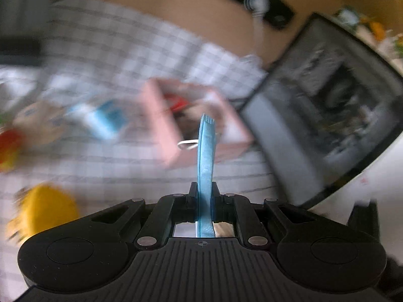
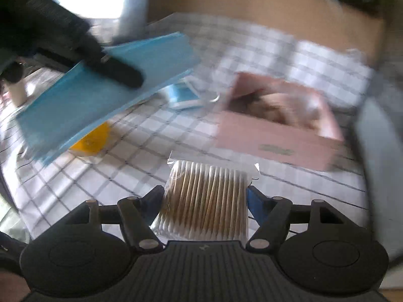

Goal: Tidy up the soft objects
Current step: 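Carry the mask with the left tool while the right carries the cotton swab pack into the box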

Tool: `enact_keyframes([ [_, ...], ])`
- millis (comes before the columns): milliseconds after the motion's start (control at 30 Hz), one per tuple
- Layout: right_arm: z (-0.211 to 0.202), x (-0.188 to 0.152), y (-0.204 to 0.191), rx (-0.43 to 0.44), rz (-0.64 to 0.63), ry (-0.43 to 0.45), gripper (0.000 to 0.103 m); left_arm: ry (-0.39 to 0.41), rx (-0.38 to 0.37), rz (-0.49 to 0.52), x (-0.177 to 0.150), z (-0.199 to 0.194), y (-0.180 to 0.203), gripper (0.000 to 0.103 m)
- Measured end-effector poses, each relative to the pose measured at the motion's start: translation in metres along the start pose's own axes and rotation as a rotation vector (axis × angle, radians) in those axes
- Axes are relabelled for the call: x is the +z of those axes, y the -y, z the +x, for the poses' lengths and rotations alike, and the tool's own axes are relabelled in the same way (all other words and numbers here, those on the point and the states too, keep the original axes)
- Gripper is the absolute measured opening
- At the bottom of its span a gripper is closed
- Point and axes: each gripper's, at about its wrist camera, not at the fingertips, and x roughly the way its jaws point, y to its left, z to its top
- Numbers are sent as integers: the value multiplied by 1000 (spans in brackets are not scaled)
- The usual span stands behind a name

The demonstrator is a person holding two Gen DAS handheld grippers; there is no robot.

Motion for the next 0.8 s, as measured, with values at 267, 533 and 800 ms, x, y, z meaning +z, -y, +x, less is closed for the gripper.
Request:
enact_keyframes([
  [267,-46,-15,33,-173,59,58,71,192,-112,-91,90,89,27,10],
  [533,-63,-30,44,-237,74,42,71,175,72,-165,89,205,-18,15],
  [800,-44,-11,59,-204,55,56,71,117,242,-153,70,182,-36,18],
])
